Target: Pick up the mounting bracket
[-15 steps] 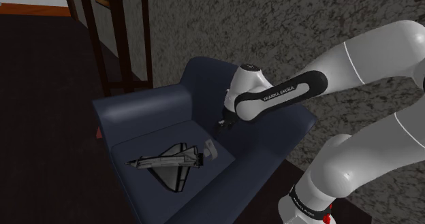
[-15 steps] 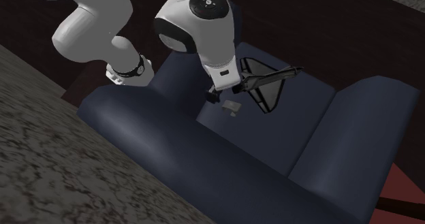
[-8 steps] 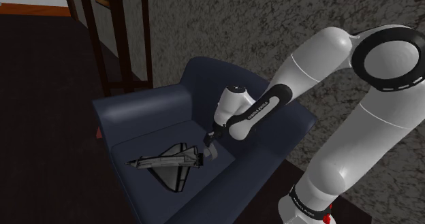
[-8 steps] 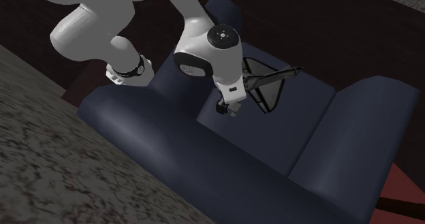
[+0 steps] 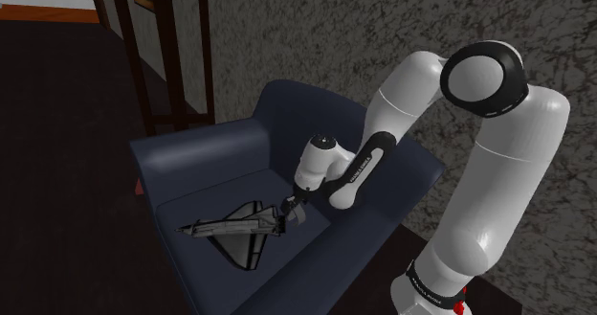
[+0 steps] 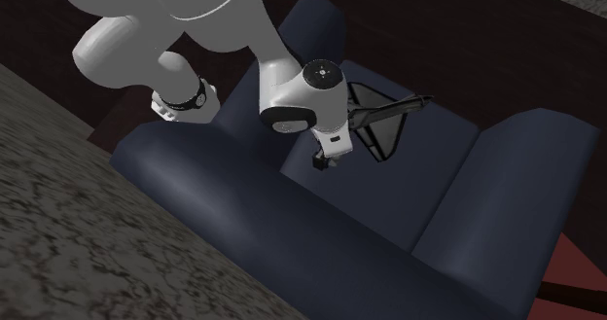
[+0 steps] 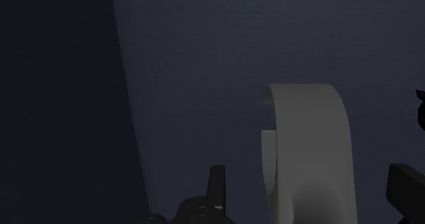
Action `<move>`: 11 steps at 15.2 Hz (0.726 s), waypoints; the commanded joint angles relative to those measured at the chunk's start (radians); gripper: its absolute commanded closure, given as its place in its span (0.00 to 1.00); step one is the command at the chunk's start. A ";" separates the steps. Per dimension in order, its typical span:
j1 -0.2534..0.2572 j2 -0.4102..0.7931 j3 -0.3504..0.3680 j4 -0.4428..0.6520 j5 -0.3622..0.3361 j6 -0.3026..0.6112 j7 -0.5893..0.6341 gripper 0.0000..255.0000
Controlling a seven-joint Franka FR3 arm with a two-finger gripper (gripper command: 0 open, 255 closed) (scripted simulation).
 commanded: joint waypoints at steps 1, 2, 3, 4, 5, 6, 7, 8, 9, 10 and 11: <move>0.036 0.038 -0.049 0.013 -0.071 0.027 0.059 0.00; 0.048 0.049 -0.064 0.016 -0.087 0.034 0.074 0.00; 0.049 0.049 -0.065 0.016 -0.086 0.034 0.073 0.00; 0.049 0.048 -0.063 0.016 -0.085 0.033 0.073 1.00; 0.048 0.046 -0.059 0.017 -0.080 0.030 0.071 1.00; 0.053 0.047 -0.059 0.019 -0.081 0.028 0.077 1.00; 0.061 0.052 -0.073 0.016 -0.098 0.037 0.088 1.00; 0.062 0.059 -0.077 0.022 -0.101 0.038 0.090 1.00; 0.068 0.062 -0.082 0.023 -0.107 0.040 0.097 1.00; 0.081 0.068 -0.100 0.020 -0.129 0.051 0.114 1.00; 0.076 0.066 -0.092 0.023 -0.120 0.046 0.108 1.00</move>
